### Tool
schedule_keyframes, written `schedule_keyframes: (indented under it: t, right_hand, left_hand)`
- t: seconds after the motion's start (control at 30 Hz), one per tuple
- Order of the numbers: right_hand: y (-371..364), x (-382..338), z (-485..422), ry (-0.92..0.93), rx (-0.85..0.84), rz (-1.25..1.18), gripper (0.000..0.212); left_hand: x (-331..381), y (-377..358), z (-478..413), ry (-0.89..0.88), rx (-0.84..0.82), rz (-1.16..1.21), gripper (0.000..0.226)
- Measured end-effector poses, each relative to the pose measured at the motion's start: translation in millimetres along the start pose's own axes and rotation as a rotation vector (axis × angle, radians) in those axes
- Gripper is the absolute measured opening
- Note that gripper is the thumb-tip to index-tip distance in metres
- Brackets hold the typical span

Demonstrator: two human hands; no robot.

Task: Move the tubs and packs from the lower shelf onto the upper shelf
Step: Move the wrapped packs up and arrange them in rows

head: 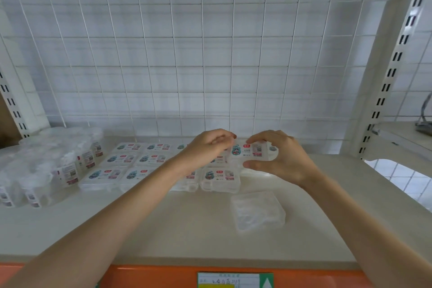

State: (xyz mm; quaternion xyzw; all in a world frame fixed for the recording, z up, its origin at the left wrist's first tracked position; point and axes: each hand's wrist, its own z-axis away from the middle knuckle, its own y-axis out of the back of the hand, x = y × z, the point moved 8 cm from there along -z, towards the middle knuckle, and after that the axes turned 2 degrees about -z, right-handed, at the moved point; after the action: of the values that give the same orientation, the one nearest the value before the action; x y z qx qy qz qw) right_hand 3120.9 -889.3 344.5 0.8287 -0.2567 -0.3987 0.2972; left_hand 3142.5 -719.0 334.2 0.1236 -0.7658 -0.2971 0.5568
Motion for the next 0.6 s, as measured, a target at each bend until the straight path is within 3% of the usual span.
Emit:
schedule_keyframes:
  t: [0.1, 0.27, 0.6]
  right_hand:
    - [7.7, 8.0, -0.5, -0.060, 0.039, 0.026, 0.050]
    - [18.4, 19.5, 10.4, -0.083, 0.010, 0.038, 0.052]
    - [10.4, 18.2, 29.5, -0.035, -0.066, 0.081, 0.046]
  left_hand:
    - [12.9, 9.2, 4.2, -0.086, 0.056, -0.323, 0.033]
    - [15.6, -1.8, 22.6, -0.153, -0.087, -0.695, 0.043]
    - [-19.0, -14.9, 43.5, -0.101, -0.029, -0.617, 0.040]
